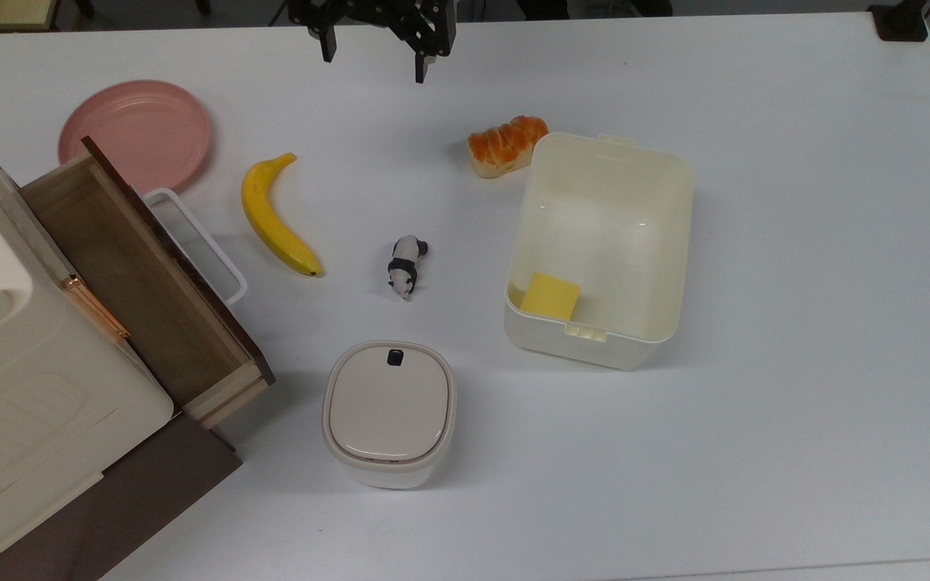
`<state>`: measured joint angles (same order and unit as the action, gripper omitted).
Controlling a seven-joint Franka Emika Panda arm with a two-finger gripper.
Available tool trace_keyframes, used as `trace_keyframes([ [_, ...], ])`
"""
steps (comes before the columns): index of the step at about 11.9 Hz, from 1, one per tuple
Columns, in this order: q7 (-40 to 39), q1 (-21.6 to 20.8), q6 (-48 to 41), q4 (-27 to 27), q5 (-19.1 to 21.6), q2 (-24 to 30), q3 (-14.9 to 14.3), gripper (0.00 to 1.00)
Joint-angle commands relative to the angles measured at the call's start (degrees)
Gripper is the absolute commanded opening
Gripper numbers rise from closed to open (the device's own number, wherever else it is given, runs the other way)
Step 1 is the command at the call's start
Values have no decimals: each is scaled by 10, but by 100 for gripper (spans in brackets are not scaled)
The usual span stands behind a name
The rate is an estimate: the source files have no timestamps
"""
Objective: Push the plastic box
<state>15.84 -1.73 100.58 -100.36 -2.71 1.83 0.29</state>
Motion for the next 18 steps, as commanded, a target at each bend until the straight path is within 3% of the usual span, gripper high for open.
trace_keyframes([
  [1, -40, -11, -8, 27, 4, -14, -6, 100],
  [18, -54, -14, -9, 22, 6, -10, -6, 100],
])
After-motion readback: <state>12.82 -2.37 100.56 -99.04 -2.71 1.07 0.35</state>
